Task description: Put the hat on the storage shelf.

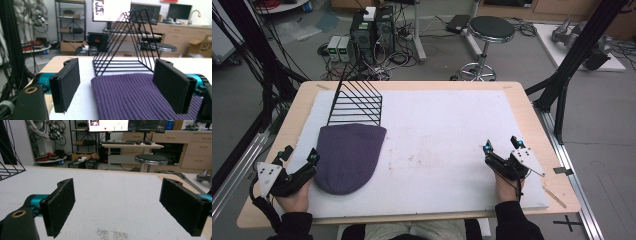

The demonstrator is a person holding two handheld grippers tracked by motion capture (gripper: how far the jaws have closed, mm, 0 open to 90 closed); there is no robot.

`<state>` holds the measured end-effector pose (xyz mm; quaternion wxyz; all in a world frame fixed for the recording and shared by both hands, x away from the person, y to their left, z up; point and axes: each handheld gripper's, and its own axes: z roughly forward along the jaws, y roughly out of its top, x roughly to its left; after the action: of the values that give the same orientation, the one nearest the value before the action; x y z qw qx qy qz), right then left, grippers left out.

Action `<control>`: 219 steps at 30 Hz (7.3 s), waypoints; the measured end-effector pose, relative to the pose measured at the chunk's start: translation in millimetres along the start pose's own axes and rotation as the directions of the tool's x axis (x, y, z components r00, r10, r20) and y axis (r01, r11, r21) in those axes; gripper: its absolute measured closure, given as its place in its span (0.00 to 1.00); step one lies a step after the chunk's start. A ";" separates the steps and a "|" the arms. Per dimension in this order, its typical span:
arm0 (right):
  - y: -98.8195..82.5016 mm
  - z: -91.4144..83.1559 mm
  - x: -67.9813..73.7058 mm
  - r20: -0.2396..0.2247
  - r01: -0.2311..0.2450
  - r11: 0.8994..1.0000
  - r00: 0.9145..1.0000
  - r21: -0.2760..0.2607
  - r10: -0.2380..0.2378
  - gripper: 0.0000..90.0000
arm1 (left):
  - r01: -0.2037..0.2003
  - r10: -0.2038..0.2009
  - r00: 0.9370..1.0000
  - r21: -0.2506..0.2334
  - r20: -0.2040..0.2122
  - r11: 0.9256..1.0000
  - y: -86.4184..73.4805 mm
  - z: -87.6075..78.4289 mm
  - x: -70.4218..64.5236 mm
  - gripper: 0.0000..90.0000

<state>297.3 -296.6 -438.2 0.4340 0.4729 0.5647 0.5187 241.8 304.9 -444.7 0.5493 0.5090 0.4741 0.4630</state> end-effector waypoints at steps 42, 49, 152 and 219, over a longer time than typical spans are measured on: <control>0.1 0.5 1.4 -0.038 -0.006 1.000 0.999 -0.002 0.006 0.14 | -0.103 0.038 0.955 0.209 0.293 0.972 15.1 21.7 4.6 0.17; -0.2 0.6 1.4 -0.043 -0.002 1.000 0.999 0.003 0.002 0.14 | -0.137 0.042 0.932 0.242 0.361 0.960 18.4 23.7 4.5 0.17; 2.0 -0.9 -0.6 -0.089 -0.048 0.999 0.995 -0.025 0.045 0.14 | -0.575 0.137 0.627 0.337 0.767 0.746 4.3 28.4 2.8 0.83; 7.0 -3.4 4.4 -0.142 -0.053 0.997 0.989 -0.053 0.045 0.14 | -0.143 0.235 0.904 -0.267 0.356 0.953 160.6 46.5 -97.0 0.83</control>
<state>293.8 -292.8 -430.9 0.3934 0.4362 0.5671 0.5774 271.9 211.6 -278.1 0.6397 0.5650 0.2474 0.4587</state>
